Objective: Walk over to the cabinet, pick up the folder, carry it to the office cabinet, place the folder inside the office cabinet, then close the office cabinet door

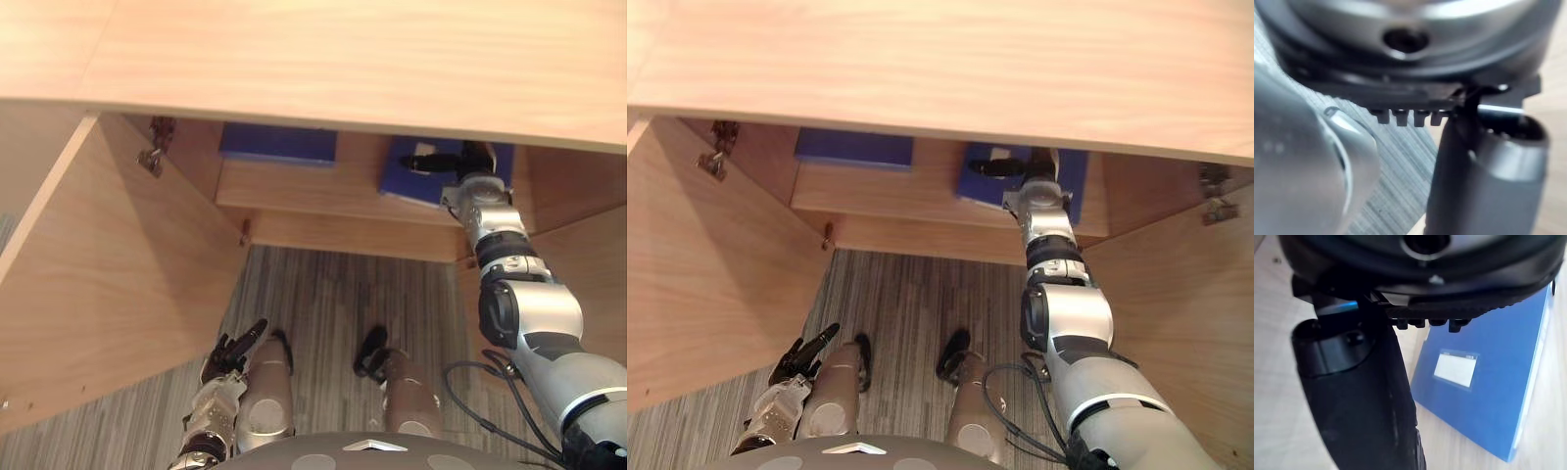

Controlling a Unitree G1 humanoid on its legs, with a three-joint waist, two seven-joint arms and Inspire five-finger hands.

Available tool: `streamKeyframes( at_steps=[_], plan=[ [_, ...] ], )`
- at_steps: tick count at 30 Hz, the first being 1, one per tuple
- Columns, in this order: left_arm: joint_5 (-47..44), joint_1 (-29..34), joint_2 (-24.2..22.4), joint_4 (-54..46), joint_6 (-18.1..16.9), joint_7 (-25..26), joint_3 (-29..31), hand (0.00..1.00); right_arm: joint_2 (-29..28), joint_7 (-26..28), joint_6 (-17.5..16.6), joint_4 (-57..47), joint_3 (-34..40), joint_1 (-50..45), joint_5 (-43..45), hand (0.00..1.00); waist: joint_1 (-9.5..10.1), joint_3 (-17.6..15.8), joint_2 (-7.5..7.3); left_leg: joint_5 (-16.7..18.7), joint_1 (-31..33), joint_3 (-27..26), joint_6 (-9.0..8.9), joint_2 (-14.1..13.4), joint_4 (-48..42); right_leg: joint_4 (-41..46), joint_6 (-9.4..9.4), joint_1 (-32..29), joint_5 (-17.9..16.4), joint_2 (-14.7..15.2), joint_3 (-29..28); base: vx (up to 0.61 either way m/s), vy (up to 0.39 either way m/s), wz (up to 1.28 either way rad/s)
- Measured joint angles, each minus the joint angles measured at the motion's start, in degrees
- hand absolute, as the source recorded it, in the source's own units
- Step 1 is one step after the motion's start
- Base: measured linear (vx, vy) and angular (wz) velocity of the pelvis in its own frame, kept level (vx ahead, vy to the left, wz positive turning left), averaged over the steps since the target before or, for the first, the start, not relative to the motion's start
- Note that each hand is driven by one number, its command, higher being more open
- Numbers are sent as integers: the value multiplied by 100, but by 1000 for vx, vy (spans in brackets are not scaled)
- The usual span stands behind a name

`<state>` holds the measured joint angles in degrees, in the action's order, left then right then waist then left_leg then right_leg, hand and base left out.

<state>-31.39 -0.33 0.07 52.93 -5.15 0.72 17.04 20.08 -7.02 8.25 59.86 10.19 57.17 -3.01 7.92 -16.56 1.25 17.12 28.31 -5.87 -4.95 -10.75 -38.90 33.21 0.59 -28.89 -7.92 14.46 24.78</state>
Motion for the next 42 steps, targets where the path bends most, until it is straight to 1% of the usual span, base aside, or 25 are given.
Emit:
streamKeyframes(
  at_steps=[4,5,6,8,9,11,14,19,22,24,26,28,31,34,35,38,42],
  plan=[
    [-48,106,-7,-83,3,-32,125,100,103,125,0,32,-370,94,5,100,32,-209,8,136,456,140,13,17,-458,490,-27,-392,-195,168,1,-88,34,16],
    [-54,106,-9,-107,3,-41,147,100,228,161,0,40,-524,120,3,100,40,-296,34,168,615,173,34,23,-610,652,-37,-526,-245,245,0,-59,17,10],
    [-55,106,-10,-118,3,-49,148,100,304,163,-3,42,-598,130,-2,100,51,-326,50,188,710,198,37,23,-696,724,-48,-606,-261,254,-2,-78,41,7],
    [-88,87,7,-124,3,-86,202,100,610,172,-226,25,-922,297,-60,100,45,-438,66,247,1118,277,42,18,-1003,983,-95,-957,-295,340,-8,-72,66,1],
    [-106,75,16,-131,3,-103,200,100,711,183,-262,25,-1000,357,-83,100,46,-471,62,250,1202,288,45,21,-1056,1042,-106,-1040,-303,356,-18,-74,57,5],
    [-131,73,39,-175,0,-176,201,100,1036,232,-362,27,-1249,536,-114,100,81,-595,30,252,1537,311,49,33,-1231,1227,-133,-1372,-321,416,-63,-81,24,3],
    [-167,78,86,-157,10,-190,210,100,1291,268,-594,-1,-1576,639,-118,100,116,-656,-34,236,1829,299,59,52,-1326,1370,-155,-1710,-330,460,-134,-68,-13,0],
    [-220,77,100,-178,7,-235,215,100,1702,344,-736,-82,-1951,699,-121,100,124,-724,-78,171,2147,332,91,113,-1372,1488,-190,-2035,-348,540,-138,-34,-26,6],
    [-222,71,100,-187,11,-256,215,100,1998,470,-812,-140,-2007,833,-121,100,122,-812,-93,138,2356,336,85,119,-1417,1522,-204,-2235,-332,553,-150,-42,-12,2],
    [-223,68,100,-189,12,-268,215,100,2106,531,-816,-138,-2067,900,-138,100,125,-831,-95,128,2415,337,87,118,-1426,1531,-214,-2292,-324,553,-154,0,0,0],
    [-225,67,96,-192,14,-275,215,100,2280,640,-816,-138,-2227,1004,-477,100,134,-836,-93,117,2517,337,76,115,-1456,1562,-221,-2406,-322,555,-167,0,0,0],
    [-226,62,88,-252,21,-278,217,100,2372,667,-817,-143,-2283,1136,-817,100,131,-930,-94,116,2545,309,77,106,-1478,1576,-239,-2462,-311,550,-199,-21,0,-5],
    [-226,26,78,-306,25,-278,261,100,2521,670,-816,-197,-2426,1159,-1034,100,144,-938,-95,116,2593,267,80,99,-1479,1570,-242,-2543,-294,543,-238,-17,7,-5],
    [-232,-88,52,-311,31,-270,371,100,2525,669,-785,-213,-2429,1308,-1143,100,129,-944,-91,113,2620,193,86,80,-1478,1555,-254,-2622,-254,531,-298,-17,21,-11],
    [-254,-209,27,-300,32,-260,430,100,2524,659,-759,-221,-2429,1430,-1207,100,131,-980,-55,111,2619,158,90,48,-1473,1511,-273,-2626,-203,509,-298,-16,21,-13],
    [-274,-326,10,-353,26,-261,456,100,2523,653,-748,-227,-2432,1541,-1256,100,122,-997,-40,90,2620,100,116,28,-1413,1425,-269,-2656,-146,473,-334,-28,23,-11],
    [-304,-391,-62,-381,27,-241,582,100,2504,677,-736,-282,-2441,1679,-1707,100,98,-998,-38,46,2590,-16,140,22,-1301,1310,-272,-2715,-47,436,-418,-24,17,-8]
  ],
)
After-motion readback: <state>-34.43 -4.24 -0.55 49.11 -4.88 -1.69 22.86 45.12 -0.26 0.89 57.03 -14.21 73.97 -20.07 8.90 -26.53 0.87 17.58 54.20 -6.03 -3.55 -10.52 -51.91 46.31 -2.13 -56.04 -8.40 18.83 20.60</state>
